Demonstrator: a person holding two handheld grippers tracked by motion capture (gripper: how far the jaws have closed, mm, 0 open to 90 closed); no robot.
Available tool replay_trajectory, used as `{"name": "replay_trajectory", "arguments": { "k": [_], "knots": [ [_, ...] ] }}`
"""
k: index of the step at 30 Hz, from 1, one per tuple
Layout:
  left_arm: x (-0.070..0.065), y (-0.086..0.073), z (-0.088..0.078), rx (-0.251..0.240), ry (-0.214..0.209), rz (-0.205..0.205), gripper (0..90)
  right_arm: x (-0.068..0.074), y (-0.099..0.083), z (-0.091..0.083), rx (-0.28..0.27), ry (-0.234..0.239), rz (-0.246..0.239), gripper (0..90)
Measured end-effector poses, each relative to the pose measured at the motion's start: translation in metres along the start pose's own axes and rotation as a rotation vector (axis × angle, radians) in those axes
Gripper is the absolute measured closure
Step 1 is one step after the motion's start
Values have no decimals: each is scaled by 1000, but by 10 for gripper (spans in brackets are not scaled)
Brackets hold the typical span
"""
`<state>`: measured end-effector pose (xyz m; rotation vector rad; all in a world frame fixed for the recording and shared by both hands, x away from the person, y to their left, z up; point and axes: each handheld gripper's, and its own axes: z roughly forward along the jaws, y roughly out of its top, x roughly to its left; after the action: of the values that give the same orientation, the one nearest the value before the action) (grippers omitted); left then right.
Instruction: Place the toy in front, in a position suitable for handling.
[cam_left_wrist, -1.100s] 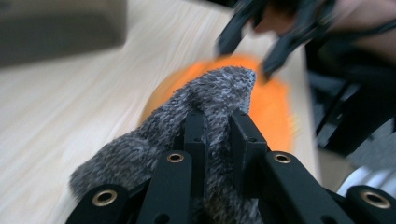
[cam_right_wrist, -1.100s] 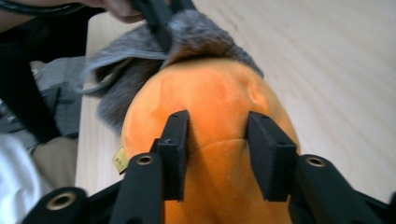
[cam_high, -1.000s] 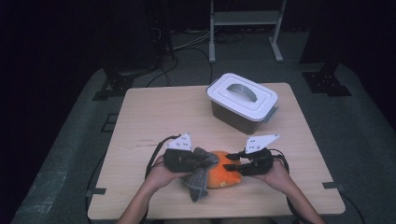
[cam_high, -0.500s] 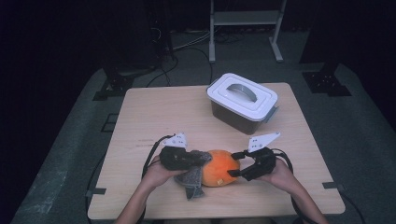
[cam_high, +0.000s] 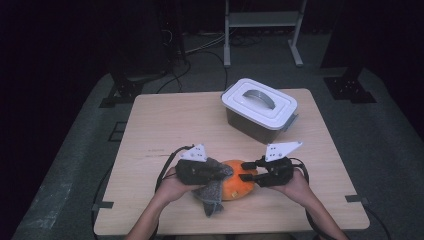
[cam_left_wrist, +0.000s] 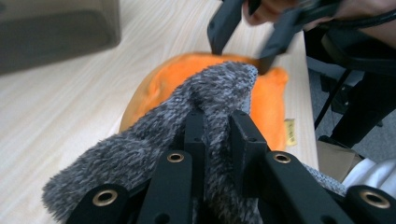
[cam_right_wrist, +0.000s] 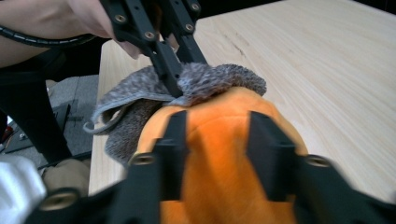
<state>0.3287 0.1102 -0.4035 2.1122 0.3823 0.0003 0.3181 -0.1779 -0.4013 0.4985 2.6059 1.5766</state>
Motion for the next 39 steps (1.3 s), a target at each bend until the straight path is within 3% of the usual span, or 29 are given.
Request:
{"name": "replay_trajectory", "arguments": {
  "k": [4,7,12,14,15,16,20,23,25,27,28,31,33,34,35,36,39],
  "knots": [
    [6,-4,-4,1,25,-19,789,-2,-4,-4,47,13,13,354],
    [8,-5,-5,-6,26,-29,789,-4,-8,-4,64,23,21,324],
    [5,-2,-4,-6,24,-23,789,3,-9,10,83,-28,-4,475],
    [-6,8,-10,-5,40,28,789,7,-5,11,65,-57,-28,516],
    [-6,8,-10,-5,40,28,789,9,-3,11,56,-70,-39,522],
    [-13,15,-13,-1,35,68,789,11,-1,12,55,-74,-43,527],
    [-16,17,-12,15,37,88,789,13,-3,21,94,-70,-61,533],
    [-7,9,-10,28,38,53,794,12,-4,22,94,-50,-49,466],
    [-2,4,-12,9,25,25,794,9,-3,18,79,-35,-32,392],
    [2,2,-15,3,27,19,793,4,-4,15,62,-10,7,353],
    [4,1,-17,-3,30,10,793,0,-8,15,80,-22,32,325],
    [5,0,-17,-12,22,-3,793,-3,-11,18,86,-11,47,326],
    [5,-1,-15,-17,17,-11,793,-2,-12,23,82,-17,52,380],
    [5,-1,-15,-20,22,-14,793,-1,-13,26,70,-20,50,494],
    [5,-1,-15,-20,22,-14,793,-1,-13,26,70,-20,50,494],
    [6,0,-18,-31,26,-16,793,0,-12,23,47,-31,26,593],
    [6,2,-23,-50,29,-20,793,2,-9,20,36,-51,5,623]
  ]
}}
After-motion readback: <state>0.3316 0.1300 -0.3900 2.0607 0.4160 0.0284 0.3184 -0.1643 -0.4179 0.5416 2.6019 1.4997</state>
